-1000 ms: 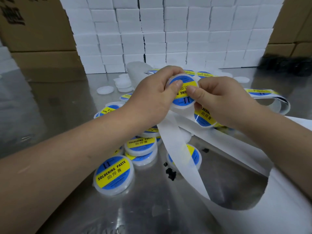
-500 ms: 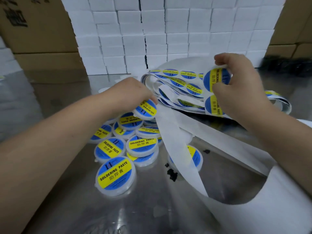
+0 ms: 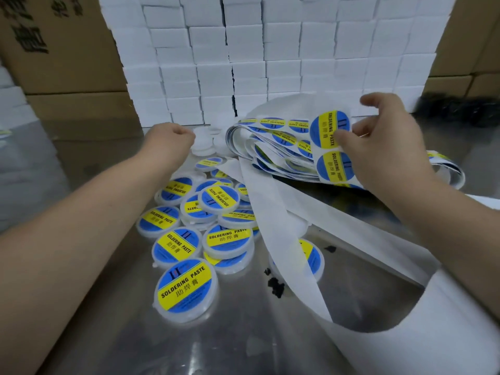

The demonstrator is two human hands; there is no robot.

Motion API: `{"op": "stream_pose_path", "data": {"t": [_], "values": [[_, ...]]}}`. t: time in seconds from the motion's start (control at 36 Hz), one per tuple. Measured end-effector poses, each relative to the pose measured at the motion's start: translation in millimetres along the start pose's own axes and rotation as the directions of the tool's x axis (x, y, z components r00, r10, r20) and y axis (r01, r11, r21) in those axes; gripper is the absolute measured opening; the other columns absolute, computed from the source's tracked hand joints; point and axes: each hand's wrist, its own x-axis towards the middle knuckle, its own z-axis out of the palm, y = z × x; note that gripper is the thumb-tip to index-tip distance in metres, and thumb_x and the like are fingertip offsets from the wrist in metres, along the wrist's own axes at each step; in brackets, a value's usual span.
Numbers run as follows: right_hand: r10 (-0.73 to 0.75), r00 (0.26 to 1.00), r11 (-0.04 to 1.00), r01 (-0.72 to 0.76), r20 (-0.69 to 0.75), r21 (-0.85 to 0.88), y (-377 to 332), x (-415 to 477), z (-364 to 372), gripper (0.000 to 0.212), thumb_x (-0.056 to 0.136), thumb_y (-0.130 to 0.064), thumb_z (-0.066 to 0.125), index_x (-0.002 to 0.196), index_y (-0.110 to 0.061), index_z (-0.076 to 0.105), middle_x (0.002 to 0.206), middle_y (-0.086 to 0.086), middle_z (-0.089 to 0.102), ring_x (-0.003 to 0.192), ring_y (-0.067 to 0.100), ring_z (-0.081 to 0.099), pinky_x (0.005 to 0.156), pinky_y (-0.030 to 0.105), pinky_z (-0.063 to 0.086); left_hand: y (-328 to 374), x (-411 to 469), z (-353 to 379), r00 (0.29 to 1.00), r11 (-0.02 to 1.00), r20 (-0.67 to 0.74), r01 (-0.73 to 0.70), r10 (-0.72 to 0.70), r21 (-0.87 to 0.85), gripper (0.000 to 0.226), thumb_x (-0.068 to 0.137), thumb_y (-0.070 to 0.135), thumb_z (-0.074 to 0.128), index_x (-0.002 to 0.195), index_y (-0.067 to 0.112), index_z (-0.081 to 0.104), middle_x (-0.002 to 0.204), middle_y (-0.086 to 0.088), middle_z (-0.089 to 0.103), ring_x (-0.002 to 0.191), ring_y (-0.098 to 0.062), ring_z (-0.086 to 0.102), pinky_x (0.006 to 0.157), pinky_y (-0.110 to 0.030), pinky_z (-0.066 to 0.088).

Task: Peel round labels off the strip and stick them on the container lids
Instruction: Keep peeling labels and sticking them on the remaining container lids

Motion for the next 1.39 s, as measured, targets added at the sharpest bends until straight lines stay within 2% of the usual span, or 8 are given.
{"op": "stream_pose_path", "data": {"t": [0.17,0.36,0.72,0.86,1.03,1.14,1.25,1.39], "values": [[-0.036,0.999,0.999,0.036,0.007,-0.013,0,-1,1,0.020,0.087,-0.030,0.058,0.095,-0.024,0.041,0.075,-0.008,0.057,0.083,0.017,0.058,0.072,0.039,0.049,5,35,14,0.990,0.938,0.125,-0.102,0.064,0.330,0.029,0.089,0.008,0.045,0.102,0.026,0.063,0.112,-0.001,0.058,0.087,-0.020,0.056,0.063,-0.025,0.044],[-0.110,0.994,0.994,0.109,-0.016,-0.022,-3,-5,3,0.026,0.088,-0.032,0.056,0.069,-0.025,0.040,0.065,-0.005,0.054,0.065,0.011,0.051,0.056,0.029,0.039,2,74,42,0.905,0.548,0.414,-0.397,0.099,0.736,0.052,0.095,0.032,0.042,0.144,0.031,0.027,0.147,-0.011,0.032,0.128,-0.033,0.036,0.101,-0.042,0.038],[-0.144,0.989,0.988,0.141,0.043,0.062,-8,-6,0,0.022,0.092,-0.025,0.050,0.070,-0.028,0.049,0.065,-0.011,0.056,0.068,-0.001,0.052,0.055,0.012,0.036,1,86,71,0.889,0.625,0.447,-0.408,0.105,0.666,0.021,0.086,0.035,0.056,0.100,0.018,0.058,0.080,0.002,0.061,0.069,-0.018,0.054,0.059,-0.027,0.040],[-0.126,0.986,0.983,0.110,0.106,0.147,-9,-5,-1,0.024,0.091,-0.014,0.044,0.089,-0.033,0.058,0.074,-0.022,0.054,0.062,-0.012,0.049,0.050,0.002,0.034,5,86,75,0.920,0.608,0.361,-0.376,0.154,0.699,0.017,0.087,0.032,0.052,0.078,0.017,0.052,0.089,-0.014,0.055,0.072,-0.023,0.046,0.063,-0.028,0.039],[-0.196,0.963,0.980,0.185,0.184,0.074,-7,-9,2,0.044,0.083,-0.006,0.047,0.120,-0.028,0.054,0.088,-0.022,0.047,0.071,-0.007,0.048,0.062,-0.002,0.033,3,86,82,0.930,0.788,0.354,-0.289,0.096,0.544,0.034,0.084,0.028,0.056,0.113,0.012,0.048,0.103,-0.009,0.057,0.072,-0.022,0.053,0.051,-0.026,0.037],[-0.212,0.961,0.977,0.204,0.180,0.057,-4,-8,3,0.056,0.085,-0.007,0.048,0.133,-0.034,0.040,0.099,-0.021,0.049,0.072,-0.007,0.049,0.064,-0.002,0.033,4,86,82,0.927,0.790,0.368,-0.275,0.068,0.547,0.014,0.081,0.023,0.064,0.090,0.015,0.058,0.076,-0.002,0.061,0.057,-0.016,0.051,0.048,-0.023,0.036],[-0.154,0.974,0.985,0.138,0.165,0.105,-1,-6,4,0.066,0.086,-0.013,0.055,0.143,-0.027,0.023,0.088,-0.020,0.052,0.070,0.000,0.055,0.065,0.012,0.041,5,87,83,0.948,0.718,0.299,-0.281,0.107,0.636,0.007,0.082,0.019,0.062,0.080,0.013,0.059,0.087,-0.010,0.063,0.073,-0.025,0.054,0.062,-0.029,0.040],[-0.090,0.986,0.995,0.082,0.142,0.060,0,-1,3,0.040,0.085,-0.017,0.060,0.123,-0.024,0.050,0.081,-0.018,0.053,0.076,0.001,0.055,0.069,0.013,0.041,1,91,80,0.978,0.780,0.155,-0.206,0.141,0.590,0.031,0.090,0.019,0.053,0.119,0.010,0.055,0.121,-0.014,0.056,0.097,-0.030,0.054,0.071,-0.031,0.040]]}}
